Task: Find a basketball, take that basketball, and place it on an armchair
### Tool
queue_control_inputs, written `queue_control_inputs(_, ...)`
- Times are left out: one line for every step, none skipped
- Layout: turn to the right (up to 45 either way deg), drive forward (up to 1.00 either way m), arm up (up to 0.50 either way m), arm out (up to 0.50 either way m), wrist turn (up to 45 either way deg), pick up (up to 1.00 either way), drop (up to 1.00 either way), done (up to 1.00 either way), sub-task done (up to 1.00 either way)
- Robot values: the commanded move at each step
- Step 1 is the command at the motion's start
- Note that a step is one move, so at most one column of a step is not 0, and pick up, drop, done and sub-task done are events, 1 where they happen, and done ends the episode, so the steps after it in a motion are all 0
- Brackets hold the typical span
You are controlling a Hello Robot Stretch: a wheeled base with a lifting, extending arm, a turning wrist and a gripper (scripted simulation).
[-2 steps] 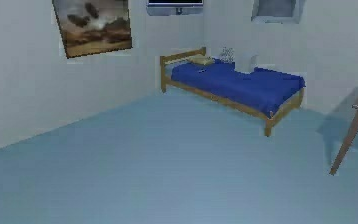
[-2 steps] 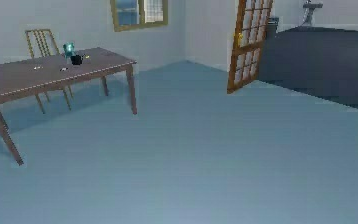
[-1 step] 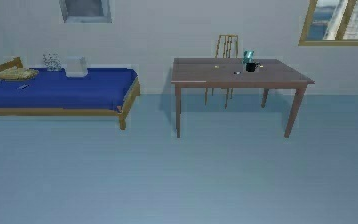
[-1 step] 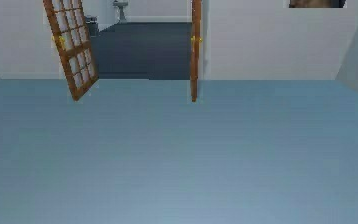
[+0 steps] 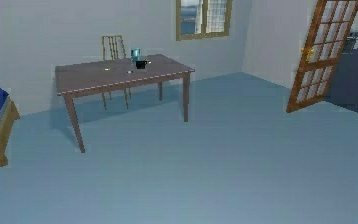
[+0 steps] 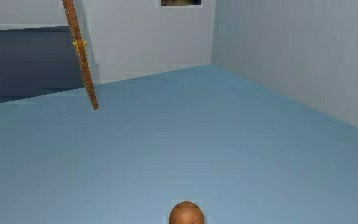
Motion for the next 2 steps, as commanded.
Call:
queue_control_inputs(0.0, 0.00, 0.20, 0.00, 0.0, 0.00, 0.00, 0.00, 0.00)
queue_control_inputs(0.0, 0.00, 0.00, 0.40, 0.0, 0.00, 0.00, 0.00, 0.00)
